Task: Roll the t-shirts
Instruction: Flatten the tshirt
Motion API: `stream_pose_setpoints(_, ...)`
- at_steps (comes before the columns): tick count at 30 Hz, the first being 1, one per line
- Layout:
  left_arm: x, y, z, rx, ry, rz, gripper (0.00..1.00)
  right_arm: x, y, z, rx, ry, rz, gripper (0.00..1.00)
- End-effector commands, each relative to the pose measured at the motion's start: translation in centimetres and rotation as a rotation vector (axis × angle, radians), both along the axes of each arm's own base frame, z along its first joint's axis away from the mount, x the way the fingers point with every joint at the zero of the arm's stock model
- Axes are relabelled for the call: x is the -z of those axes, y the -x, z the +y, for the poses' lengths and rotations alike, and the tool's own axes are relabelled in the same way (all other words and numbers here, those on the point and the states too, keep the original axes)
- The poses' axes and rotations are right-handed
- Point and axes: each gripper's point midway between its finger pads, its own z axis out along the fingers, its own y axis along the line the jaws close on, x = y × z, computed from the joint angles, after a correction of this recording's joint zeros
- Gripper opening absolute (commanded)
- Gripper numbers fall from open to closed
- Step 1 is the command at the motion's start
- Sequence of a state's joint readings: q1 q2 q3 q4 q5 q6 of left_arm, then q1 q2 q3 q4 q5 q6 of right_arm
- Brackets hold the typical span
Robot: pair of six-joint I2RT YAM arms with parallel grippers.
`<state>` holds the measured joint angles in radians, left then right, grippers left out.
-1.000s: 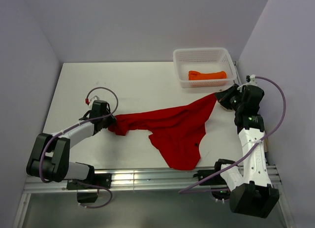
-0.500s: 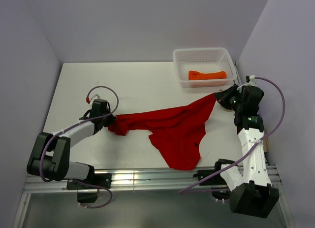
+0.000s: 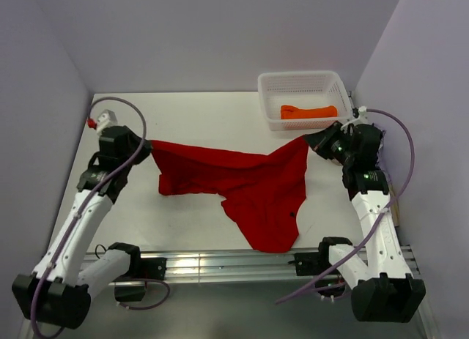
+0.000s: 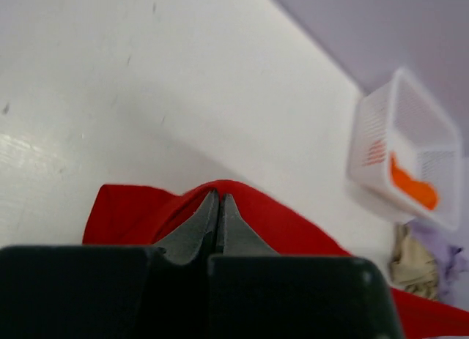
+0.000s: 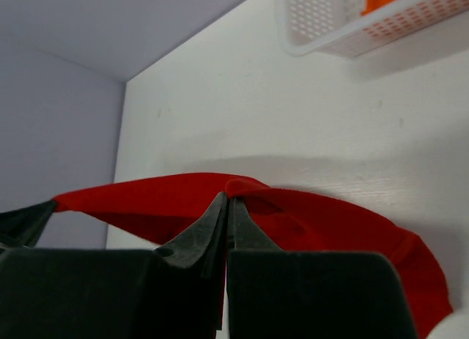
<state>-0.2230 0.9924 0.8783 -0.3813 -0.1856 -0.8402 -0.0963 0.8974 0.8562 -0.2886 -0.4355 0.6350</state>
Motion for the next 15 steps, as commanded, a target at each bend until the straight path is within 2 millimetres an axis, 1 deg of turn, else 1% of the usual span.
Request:
stream_pose_setpoints(1, -7.2, 2.2, 2.9, -0.068, -0.048, -0.102, 0.0, -8.0, 0.7, 2.1, -0.068, -0.037, -0.217, 0.0)
stream_pose_setpoints(2, -8.3, 2.8, 3.6, -0.087, -0.052, -0.116, 0.0, -10.0, 1.3, 2.6, -0.094, -0.046, -0.259, 0.0)
stream_pose_setpoints(3, -9.9, 3.7, 4.0, -0.097, -0.055, -0.148, 0.0, -11.5, 2.2, 2.7, -0.101, -0.047, -0.3, 0.0)
stream_pose_setpoints(4, -12.1, 4.7, 4.7, -0.119, -0.058, -0.176, 0.0, -12.9, 2.9, 2.8, -0.109, -0.04, -0.339, 0.0)
stream_pose_setpoints(5, -13.3, 5.5, 5.1, -0.133, -0.059, -0.2, 0.0, -15.3, 4.0, 3.0, -0.124, -0.03, -0.403, 0.0)
stream_pose_setpoints(6, -15.0, 6.8, 5.5, -0.143, -0.058, -0.242, 0.0, -17.3, 5.7, 3.1, -0.128, -0.019, -0.467, 0.0)
stream_pose_setpoints(7, -16.9, 8.1, 5.8, -0.154, -0.053, -0.272, 0.0, -18.8, 6.8, 3.1, -0.125, -0.009, -0.513, 0.0)
stream_pose_setpoints(8, -18.0, 9.1, 6.4, -0.18, -0.054, -0.299, 0.0, -21.4, 8.5, 3.2, -0.128, -0.004, -0.587, 0.0)
stream_pose_setpoints(9, -19.5, 10.6, 6.8, -0.191, -0.042, -0.345, 0.0, -23.2, 10.8, 3.4, -0.133, 0.0, -0.66, 0.0)
stream_pose_setpoints(10, -21.5, 12.1, 7.2, -0.204, -0.032, -0.4, 0.0, -24.6, 12.4, 3.6, -0.142, -0.007, -0.71, 0.0)
stream_pose_setpoints(11, -22.1, 13.2, 7.8, -0.225, -0.03, -0.414, 0.0, -26.6, 14.4, 4.0, -0.162, -0.008, -0.787, 0.0)
stream_pose_setpoints(12, -23.4, 15.0, 8.1, -0.231, -0.018, -0.47, 0.0, -27.8, 16.6, 4.2, -0.172, -0.01, -0.85, 0.0)
stream_pose_setpoints(13, -25.0, 16.4, 8.4, -0.233, -0.009, -0.524, 0.0, -28.7, 18.1, 4.4, -0.184, -0.03, -0.884, 0.0)
stream_pose_setpoints(14, -25.8, 17.5, 8.7, -0.243, -0.004, -0.559, 0.0, -29.9, 19.6, 4.6, -0.195, -0.034, -0.937, 0.0)
stream_pose_setpoints(15, -26.7, 19.2, 9.1, -0.249, 0.001, -0.606, 0.0, -30.6, 21.3, 4.9, -0.21, -0.045, -0.97, 0.0)
